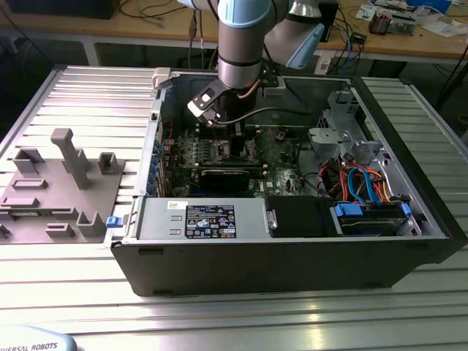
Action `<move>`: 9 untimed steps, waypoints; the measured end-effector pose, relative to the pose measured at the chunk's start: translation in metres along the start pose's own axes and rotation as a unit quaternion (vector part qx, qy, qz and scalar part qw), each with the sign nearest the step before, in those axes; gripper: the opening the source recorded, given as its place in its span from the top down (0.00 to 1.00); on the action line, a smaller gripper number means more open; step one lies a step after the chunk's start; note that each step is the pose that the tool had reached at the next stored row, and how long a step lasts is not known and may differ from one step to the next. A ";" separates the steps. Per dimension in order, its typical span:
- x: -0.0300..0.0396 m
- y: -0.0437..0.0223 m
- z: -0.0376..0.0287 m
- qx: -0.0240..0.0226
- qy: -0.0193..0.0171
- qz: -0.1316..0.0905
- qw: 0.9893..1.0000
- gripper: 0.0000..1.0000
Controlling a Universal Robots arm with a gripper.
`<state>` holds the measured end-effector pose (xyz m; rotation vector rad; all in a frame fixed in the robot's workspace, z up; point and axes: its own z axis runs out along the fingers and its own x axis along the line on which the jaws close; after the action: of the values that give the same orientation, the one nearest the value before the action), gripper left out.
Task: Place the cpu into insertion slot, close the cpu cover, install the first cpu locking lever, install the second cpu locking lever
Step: 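Place the cpu into insertion slot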
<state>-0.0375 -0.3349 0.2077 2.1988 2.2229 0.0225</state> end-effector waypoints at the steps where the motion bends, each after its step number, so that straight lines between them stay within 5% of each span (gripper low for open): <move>1: 0.0001 0.0001 -0.0004 0.000 0.000 0.000 1.000 0.39; 2: 0.0004 0.0003 -0.0006 0.000 0.000 0.000 1.000 0.39; 9: 0.0006 0.0099 -0.0008 0.003 0.000 -0.001 1.000 0.84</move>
<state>-0.0276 -0.3342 0.2087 2.2003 2.2284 0.0159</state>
